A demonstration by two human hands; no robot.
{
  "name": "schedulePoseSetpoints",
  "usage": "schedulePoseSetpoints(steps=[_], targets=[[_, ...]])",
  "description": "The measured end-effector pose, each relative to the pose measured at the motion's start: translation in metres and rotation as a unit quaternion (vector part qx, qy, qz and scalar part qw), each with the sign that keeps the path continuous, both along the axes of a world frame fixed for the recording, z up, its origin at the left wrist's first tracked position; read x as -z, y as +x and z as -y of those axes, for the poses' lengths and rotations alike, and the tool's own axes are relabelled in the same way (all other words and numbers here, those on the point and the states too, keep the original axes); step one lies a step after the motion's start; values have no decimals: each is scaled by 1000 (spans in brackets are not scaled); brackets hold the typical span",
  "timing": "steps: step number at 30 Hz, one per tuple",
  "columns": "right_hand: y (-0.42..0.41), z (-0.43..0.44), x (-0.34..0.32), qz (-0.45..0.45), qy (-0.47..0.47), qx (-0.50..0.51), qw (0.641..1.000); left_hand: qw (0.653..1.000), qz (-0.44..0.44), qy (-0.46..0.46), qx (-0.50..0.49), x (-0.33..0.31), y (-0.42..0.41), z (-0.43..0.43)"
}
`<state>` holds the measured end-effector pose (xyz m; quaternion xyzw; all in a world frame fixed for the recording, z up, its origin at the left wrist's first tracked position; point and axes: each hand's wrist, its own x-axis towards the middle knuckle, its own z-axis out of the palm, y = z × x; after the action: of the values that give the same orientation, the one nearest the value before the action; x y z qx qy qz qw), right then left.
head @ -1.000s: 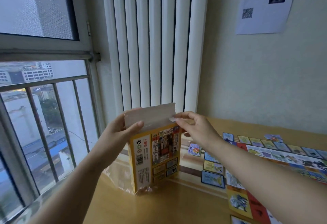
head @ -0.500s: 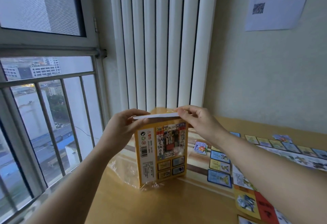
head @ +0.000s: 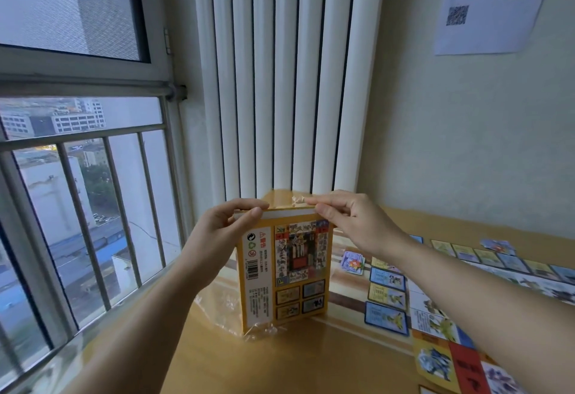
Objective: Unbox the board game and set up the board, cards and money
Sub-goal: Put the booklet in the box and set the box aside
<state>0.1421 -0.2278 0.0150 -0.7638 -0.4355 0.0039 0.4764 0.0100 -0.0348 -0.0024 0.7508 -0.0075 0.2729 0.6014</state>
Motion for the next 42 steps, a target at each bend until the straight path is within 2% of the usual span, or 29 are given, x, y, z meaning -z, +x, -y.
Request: schedulePoseSetpoints(steps=[5,7,12,18,22,25,27,29,31,33,35,36,42], targets=[[-2,6,12,48,-10,-6,999,1000,27,6,6,5,0,1],[-3,7,14,55,-14,2,998,999,32,43,-5,7,-1,-1],[-6,6,16,56,-16,20,998,995,-6,97,-5,0,-5,-4],[-11,3,11,9,7,20,1000,988,-131,-31,80,-19,-7,-11],[-10,3,5,-26,-4,13,1000,960,-225,-38,164,-31,-2,-24],[-6,2,-4,-68,-25,-2,997,942,-247,-38,223,-35,-1,-27],[-4,0,-8,-100,-30,-1,995,940,-246,-62,227,-32,0,-29],[-2,-4,-9,-113,-31,9,993,947,-236,-104,190,-24,0,-30],[-2,-9,-9,-109,-25,21,993,969,-200,-102,99,-17,-2,-20],[-4,-13,-8,-99,-14,34,994,991,-125,-19,-53,-12,-3,-6],[-5,-14,-7,-91,-9,41,995,976,-33,73,-204,-10,-6,3],[-5,-13,-6,-88,-9,45,995,967,-9,93,-236,-9,-8,4],[-6,-13,-5,-84,-6,59,995,969,22,95,-228,-9,-11,4]])
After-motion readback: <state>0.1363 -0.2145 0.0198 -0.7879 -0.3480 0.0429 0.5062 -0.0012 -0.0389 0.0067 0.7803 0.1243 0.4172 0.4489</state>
